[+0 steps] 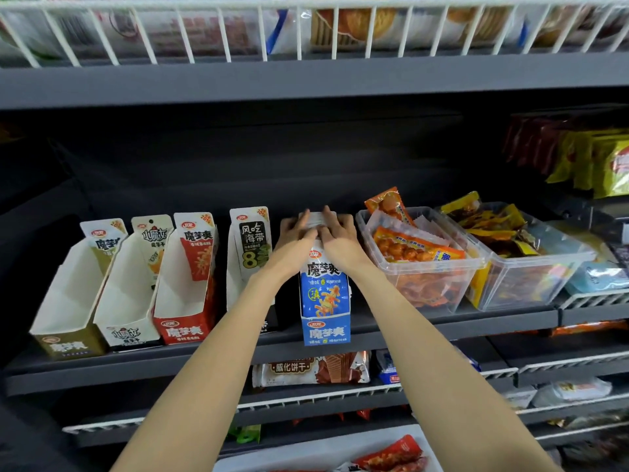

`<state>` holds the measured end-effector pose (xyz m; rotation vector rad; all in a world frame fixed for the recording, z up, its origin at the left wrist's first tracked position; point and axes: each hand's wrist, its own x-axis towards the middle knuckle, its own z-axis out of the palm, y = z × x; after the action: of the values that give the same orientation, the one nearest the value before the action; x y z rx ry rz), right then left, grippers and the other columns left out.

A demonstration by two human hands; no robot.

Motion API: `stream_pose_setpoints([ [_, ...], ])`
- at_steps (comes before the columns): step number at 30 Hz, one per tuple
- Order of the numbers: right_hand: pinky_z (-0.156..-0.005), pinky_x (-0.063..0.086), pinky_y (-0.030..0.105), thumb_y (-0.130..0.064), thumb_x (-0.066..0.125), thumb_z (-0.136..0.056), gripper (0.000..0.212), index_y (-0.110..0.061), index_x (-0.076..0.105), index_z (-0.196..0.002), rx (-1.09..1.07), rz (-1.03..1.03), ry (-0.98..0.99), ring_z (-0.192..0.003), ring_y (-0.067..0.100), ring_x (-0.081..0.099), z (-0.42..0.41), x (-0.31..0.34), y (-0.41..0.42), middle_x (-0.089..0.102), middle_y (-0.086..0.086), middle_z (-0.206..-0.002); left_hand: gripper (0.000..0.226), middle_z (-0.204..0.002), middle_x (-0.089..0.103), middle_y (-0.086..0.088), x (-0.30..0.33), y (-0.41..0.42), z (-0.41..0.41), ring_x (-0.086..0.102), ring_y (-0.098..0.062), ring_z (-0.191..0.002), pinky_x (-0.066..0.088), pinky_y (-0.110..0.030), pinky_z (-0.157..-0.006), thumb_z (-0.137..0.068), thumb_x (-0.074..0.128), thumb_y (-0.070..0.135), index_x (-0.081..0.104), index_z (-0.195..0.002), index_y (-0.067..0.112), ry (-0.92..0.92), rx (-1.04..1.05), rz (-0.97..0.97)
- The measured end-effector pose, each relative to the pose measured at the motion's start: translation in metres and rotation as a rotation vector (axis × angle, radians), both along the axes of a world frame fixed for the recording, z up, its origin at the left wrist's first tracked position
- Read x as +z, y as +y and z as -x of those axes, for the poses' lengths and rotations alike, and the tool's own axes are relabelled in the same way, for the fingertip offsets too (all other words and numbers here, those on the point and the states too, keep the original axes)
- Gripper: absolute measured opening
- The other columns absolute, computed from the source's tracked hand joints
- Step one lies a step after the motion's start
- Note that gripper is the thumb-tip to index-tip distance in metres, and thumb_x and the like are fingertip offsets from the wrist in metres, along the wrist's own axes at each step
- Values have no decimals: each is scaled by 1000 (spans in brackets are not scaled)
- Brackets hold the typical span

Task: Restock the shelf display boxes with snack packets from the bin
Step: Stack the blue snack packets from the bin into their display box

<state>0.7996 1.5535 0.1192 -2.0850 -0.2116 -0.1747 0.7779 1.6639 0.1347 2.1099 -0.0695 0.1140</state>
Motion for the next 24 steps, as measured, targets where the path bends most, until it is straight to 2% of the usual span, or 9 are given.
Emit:
stream_pose_setpoints([
  [4,-105,16,16,-22,31,-102,49,-16,19,-150,33,72,-43,-142,20,18,8,0,-2,18,8,-155,48,-150,22,-3,-1,-2,1,40,-21,-129,32,-18,-84,-102,32,35,20,-149,37,-28,12,-55],
  [7,-103,15,14,-29,30,-104,52,-23,10,-151,30,-214,-36,-144,15,10,31,11,-4,10,2,-158,53,-154,24,0,-3,-2,10,29,-16,-138,24,-17,-96,-101,38,34,16,-149,35,-135,5,69],
  [12,-109,30,23,-27,46,-99,69,-19,2,-152,79,-454,-26,-140,7,22,76,4,-10,15,-5,-156,59,-154,29,5,-12,0,36,28,-9,-140,21,-26,-115,-97,45,42,23,-150,25,-154,74,539],
  [14,-98,45,24,-20,55,-95,80,-21,0,-152,81,-457,19,-130,7,39,79,-4,-13,29,-8,-148,69,-152,33,7,-17,4,43,31,-10,-139,23,-37,-117,-88,49,56,30,-148,28,-64,38,674],
  [16,-91,50,26,-16,62,-90,89,-22,-2,-152,97,-453,74,-121,13,51,79,-5,-11,39,-2,-145,61,-148,40,3,-17,1,48,43,-12,-130,36,-34,-108,-93,47,45,28,-148,28,4,0,717],
  [19,-95,50,35,-11,65,-87,87,-19,5,-150,158,-437,99,-114,15,57,76,-6,-8,51,1,-133,47,-125,57,1,-17,-8,52,64,-7,-94,53,-21,-75,-99,38,16,31,-143,31,25,-104,776],
  [20,-97,49,35,-13,66,-86,88,-22,5,-149,175,-408,94,-116,14,55,80,-5,-9,49,0,-133,51,-126,56,2,-17,-9,53,64,-7,-94,53,-19,-74,-99,36,10,29,-144,32,8,-135,763],
  [23,-109,39,40,-37,70,-80,102,-37,-6,-148,235,-244,55,-137,17,36,89,-12,-17,28,0,-152,70,-152,29,6,-26,-3,60,45,-12,-128,48,-18,-91,-95,38,-3,13,-150,33,-31,-221,665],
  [24,-108,39,33,-31,69,-83,98,-36,-6,-147,264,-203,31,-137,16,35,92,-16,-20,27,2,-153,75,-157,19,6,-30,0,62,36,-13,-136,45,-19,-97,-95,40,-6,6,-150,33,-51,-251,604],
])
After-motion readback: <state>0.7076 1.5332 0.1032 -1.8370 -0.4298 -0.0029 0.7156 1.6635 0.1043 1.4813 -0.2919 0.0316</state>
